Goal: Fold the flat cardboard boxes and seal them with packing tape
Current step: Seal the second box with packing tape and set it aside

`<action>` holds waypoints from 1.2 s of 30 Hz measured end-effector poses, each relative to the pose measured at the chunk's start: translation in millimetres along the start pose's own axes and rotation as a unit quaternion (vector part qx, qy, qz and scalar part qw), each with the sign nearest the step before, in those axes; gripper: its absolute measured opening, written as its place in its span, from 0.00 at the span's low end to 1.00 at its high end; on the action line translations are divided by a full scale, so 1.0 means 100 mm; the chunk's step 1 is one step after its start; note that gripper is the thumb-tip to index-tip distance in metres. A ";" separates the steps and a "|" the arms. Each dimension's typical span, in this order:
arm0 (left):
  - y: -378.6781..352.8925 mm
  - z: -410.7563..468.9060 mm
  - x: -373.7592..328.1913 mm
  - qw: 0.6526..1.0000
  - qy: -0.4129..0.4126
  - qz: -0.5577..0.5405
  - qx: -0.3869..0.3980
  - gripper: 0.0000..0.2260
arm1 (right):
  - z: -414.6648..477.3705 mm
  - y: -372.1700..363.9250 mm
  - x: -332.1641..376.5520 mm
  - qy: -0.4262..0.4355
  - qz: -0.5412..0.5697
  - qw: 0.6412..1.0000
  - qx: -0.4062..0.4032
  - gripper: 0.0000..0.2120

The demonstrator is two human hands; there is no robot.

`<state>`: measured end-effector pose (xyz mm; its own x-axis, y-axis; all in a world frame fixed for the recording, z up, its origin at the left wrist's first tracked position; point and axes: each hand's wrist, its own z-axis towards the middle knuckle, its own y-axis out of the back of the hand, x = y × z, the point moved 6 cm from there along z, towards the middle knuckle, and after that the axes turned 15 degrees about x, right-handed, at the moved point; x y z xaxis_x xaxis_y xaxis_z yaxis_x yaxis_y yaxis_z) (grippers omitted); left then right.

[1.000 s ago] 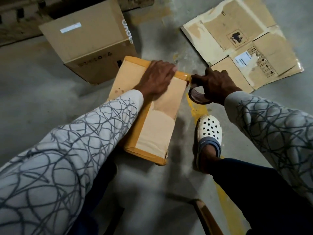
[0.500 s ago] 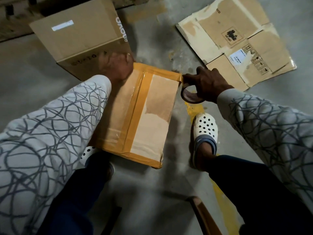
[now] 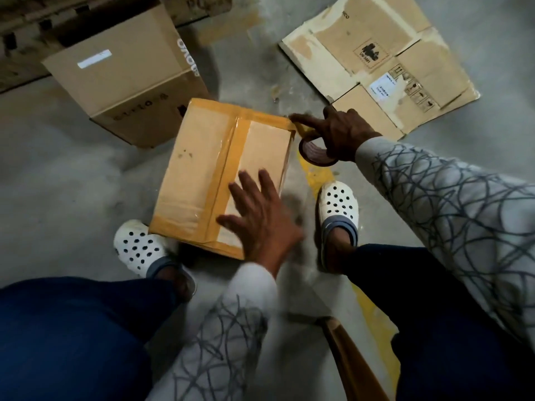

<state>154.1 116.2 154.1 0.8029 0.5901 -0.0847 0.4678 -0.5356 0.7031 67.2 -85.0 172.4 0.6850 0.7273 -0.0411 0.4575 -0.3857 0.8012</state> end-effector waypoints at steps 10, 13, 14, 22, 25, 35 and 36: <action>0.10 0.03 1.00 0.969 -0.133 0.202 -0.041 0.43 | -0.52 -0.33 0.21 -0.012 0.103 0.989 0.104 0.40; 0.33 0.05 1.58 0.973 -0.058 0.207 -0.086 0.42 | -0.73 -0.46 0.64 0.011 0.155 0.982 0.111 0.37; 0.37 -0.02 1.68 0.978 -0.018 0.180 -0.102 0.41 | -0.81 -0.54 0.83 0.013 0.189 0.976 0.109 0.37; -0.47 -0.92 0.98 0.801 0.053 -0.595 0.049 0.07 | -1.22 -1.32 1.97 -0.045 0.491 0.867 0.068 0.38; -0.79 -1.08 0.74 0.649 0.028 -0.748 0.134 0.16 | -1.31 -1.37 1.98 -0.038 0.554 0.827 0.086 0.41; -0.83 -0.80 0.72 0.940 -0.022 -0.337 0.051 0.17 | -1.53 -1.46 1.66 -0.101 0.764 0.621 0.141 0.33; -0.79 -0.82 0.68 0.932 -0.038 -0.359 0.033 0.15 | -1.56 -1.49 1.61 -0.121 0.770 0.612 0.130 0.31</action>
<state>141.3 248.4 151.1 0.2960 0.7681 -0.5678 0.9144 -0.0561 0.4009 21.4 178.1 139.6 0.4664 -0.7069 0.5317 -0.7847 -0.6081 -0.1201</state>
